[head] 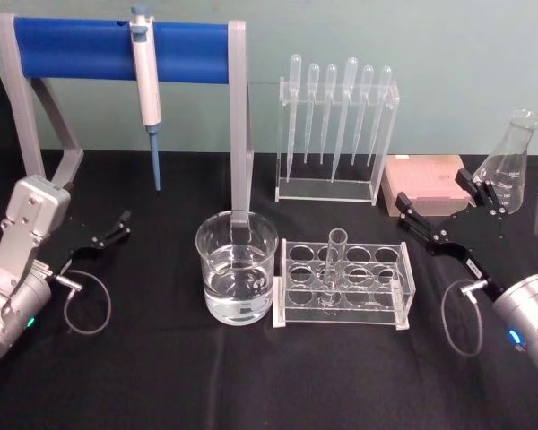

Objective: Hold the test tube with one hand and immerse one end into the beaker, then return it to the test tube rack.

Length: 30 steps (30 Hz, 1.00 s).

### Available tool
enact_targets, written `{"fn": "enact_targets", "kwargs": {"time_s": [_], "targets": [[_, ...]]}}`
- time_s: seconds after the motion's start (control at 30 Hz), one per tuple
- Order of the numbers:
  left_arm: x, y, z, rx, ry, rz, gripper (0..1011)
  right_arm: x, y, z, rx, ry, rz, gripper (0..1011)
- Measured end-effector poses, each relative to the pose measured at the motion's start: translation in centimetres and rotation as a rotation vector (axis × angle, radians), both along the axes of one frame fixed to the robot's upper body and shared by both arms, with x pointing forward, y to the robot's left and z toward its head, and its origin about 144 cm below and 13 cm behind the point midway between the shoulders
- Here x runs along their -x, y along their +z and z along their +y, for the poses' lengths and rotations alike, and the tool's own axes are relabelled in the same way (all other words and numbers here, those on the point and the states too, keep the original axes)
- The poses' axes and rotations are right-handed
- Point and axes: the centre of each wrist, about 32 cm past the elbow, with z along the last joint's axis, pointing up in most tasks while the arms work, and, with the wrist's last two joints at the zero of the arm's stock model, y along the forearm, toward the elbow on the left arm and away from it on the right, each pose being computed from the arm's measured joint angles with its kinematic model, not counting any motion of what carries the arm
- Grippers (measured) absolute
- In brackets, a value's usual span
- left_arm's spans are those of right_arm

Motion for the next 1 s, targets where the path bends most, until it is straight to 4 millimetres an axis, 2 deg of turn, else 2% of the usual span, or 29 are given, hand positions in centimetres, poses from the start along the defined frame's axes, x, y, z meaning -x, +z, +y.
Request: {"fn": "enact_targets", "kwargs": {"time_s": [0.23,1.0], "targets": [[0.00,0.00,0.00,0.000,0.000,0.000,1000,-0.19,-0.67,0.27,0.007,-0.005,0.005,1002],[0.00,0.00,0.00,0.000,0.000,0.000,1000,-0.13,-0.51,0.29,0.008,-0.004,0.003,1002]]}}
